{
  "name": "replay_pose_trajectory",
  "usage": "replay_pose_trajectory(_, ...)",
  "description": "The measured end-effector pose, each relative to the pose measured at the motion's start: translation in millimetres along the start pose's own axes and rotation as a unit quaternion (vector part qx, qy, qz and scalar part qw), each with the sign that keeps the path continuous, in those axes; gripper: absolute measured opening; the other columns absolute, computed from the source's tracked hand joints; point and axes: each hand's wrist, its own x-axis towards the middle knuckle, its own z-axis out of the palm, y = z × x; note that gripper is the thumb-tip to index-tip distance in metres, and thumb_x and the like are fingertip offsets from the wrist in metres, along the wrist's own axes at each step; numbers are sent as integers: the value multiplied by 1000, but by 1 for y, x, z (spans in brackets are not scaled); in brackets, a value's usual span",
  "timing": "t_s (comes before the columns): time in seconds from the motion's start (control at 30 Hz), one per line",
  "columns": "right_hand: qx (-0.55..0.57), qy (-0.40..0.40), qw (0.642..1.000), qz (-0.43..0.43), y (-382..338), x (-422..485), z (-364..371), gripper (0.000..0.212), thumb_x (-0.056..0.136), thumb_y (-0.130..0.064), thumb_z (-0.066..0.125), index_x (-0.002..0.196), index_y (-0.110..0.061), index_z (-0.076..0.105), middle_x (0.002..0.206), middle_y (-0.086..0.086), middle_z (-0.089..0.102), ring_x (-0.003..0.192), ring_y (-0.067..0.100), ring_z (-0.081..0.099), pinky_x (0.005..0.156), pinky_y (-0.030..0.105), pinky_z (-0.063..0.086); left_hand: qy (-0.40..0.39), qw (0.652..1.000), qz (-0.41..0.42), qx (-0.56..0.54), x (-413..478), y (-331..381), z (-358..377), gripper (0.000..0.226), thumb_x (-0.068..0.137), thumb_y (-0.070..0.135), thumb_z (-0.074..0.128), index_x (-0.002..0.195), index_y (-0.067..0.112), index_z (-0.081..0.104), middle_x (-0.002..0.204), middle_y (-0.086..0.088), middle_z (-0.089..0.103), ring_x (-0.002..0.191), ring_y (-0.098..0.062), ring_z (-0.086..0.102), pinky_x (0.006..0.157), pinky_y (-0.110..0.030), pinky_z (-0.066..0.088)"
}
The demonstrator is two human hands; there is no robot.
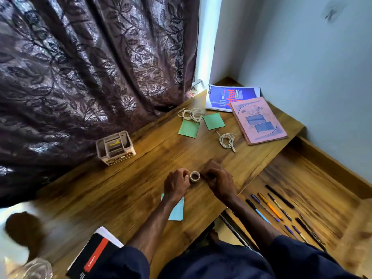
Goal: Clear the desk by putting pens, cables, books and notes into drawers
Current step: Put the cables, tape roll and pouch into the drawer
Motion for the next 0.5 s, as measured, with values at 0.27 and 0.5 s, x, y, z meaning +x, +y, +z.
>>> replay_pose_trajectory(0.27,2,14,999,38,20,-13,-8,18,87,-10,66,103,-12,74,109,5,70,82,15,65,65,32,58,-34,999,22,-14,13,6,18,18,95,21,60,112,23,64,114,3,72,110,-22,64,79,-33,48)
replay_pose_trajectory(0.5,13,24,995,94,32,8,-20,22,85,-5,64,104,-13,74,102,4,70,88,18,67,73,38,58,-53,996,67,7,40,20,15,18,95,21,60,112,22,66,113,2,72,105,-20,66,77,-30,51)
